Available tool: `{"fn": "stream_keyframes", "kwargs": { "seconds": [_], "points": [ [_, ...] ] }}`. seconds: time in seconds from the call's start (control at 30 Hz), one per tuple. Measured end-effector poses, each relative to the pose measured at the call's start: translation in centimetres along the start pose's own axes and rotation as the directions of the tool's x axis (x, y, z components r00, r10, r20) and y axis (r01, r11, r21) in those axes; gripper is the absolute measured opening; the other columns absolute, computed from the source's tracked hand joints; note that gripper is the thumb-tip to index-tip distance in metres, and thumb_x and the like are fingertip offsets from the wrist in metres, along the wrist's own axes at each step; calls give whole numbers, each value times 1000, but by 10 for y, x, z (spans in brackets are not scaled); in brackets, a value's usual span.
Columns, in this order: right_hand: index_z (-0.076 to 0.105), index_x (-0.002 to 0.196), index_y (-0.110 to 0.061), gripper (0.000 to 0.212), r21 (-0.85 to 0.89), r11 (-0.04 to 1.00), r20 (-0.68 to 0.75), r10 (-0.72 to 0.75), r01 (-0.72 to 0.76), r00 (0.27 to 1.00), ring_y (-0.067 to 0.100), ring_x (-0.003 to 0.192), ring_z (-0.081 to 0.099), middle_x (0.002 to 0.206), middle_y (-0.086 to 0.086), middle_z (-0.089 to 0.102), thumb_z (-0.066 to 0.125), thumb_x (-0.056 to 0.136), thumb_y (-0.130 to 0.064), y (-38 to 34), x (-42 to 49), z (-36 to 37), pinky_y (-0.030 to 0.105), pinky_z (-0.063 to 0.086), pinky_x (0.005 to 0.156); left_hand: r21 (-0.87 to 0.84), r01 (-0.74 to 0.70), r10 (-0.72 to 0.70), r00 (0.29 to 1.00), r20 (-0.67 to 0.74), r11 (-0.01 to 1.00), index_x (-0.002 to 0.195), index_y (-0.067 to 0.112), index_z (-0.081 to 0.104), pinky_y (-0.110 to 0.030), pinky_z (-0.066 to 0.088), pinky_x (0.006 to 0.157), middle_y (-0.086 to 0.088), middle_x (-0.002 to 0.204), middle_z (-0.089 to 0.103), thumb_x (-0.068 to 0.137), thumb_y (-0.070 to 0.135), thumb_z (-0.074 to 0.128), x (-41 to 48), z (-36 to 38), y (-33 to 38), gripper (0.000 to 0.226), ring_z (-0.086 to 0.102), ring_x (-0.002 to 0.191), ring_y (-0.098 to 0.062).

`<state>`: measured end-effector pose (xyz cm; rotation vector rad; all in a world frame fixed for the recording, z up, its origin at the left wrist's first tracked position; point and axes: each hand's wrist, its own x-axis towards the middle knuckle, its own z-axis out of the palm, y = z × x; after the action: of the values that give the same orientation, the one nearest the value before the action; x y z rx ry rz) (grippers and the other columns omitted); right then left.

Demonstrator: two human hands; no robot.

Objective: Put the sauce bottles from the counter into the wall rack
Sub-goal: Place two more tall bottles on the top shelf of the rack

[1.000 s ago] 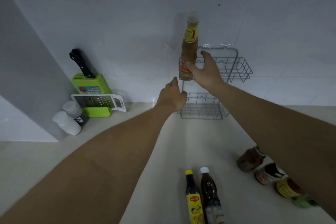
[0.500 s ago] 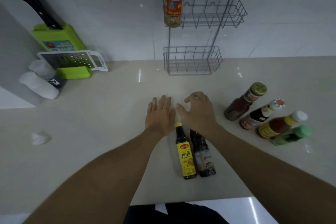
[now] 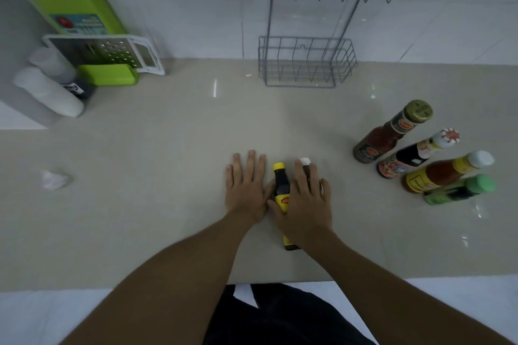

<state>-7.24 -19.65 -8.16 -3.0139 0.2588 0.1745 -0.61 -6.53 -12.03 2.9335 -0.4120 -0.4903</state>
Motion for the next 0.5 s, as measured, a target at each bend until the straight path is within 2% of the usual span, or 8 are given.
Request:
{"fn": "stream_keyframes", "kwargs": {
  "seconds": [0.13, 0.23, 0.27, 0.33, 0.4, 0.5],
  "points": [
    [46, 144, -9, 87, -10, 1000, 23, 12, -12, 1000, 29, 151, 14, 164, 4, 22, 34, 84, -70, -3, 3, 4, 45, 11, 112, -7, 11, -10, 1000, 16, 1000, 156, 28, -23, -49, -15, 122, 1, 160, -33, 96, 63, 0, 2, 3, 2, 73, -26, 152, -37],
    [58, 133, -7, 79, -15, 1000, -13, 2, -2, 1000, 29, 150, 22, 161, 7, 31, 37, 84, -65, -4, 2, 2, 46, 15, 111, -6, 6, -6, 999, 36, 1000, 151, 28, -30, -50, -16, 121, 0, 157, -38, 88, 62, -13, 2, 3, 1, 74, -27, 151, -38],
    [62, 129, -7, 77, -18, 1000, -28, -3, 3, 1000, 29, 149, 24, 159, 9, 34, 37, 84, -65, -5, 1, 3, 46, 18, 110, -1, 3, -3, 999, 49, 1000, 152, 27, -29, -50, -16, 121, -1, 159, -37, 90, 61, -9, 1, 2, 1, 73, -28, 150, -38],
    [66, 125, -9, 75, -20, 1000, -35, -12, 12, 999, 27, 149, 24, 158, 10, 36, 35, 85, -65, -7, -2, 3, 46, 22, 110, 14, -15, 14, 997, 82, 1000, 156, 25, -26, -51, -16, 120, -4, 163, -33, 100, 54, 14, -1, -1, 0, 75, -29, 149, -40],
    [67, 121, -11, 72, 34, 999, -68, -11, 13, 998, 25, 149, 22, 156, 11, 40, 37, 84, -66, -8, -3, 2, 45, 24, 108, 26, -39, 36, 994, 101, 999, 157, 22, -24, -52, -14, 120, -7, 165, -31, 99, 44, 36, -1, -8, -1, 86, -29, 149, -42],
    [66, 110, -15, 61, 183, 983, -97, -7, 25, 995, 24, 143, 33, 144, 13, 54, 42, 84, -64, -7, -2, -4, 41, 24, 102, -22, -51, 53, 993, 107, 998, 161, 22, -14, -49, -7, 123, -5, 168, -20, 99, 39, 41, 4, -19, -2, 84, -21, 152, -41]
  ]
}}
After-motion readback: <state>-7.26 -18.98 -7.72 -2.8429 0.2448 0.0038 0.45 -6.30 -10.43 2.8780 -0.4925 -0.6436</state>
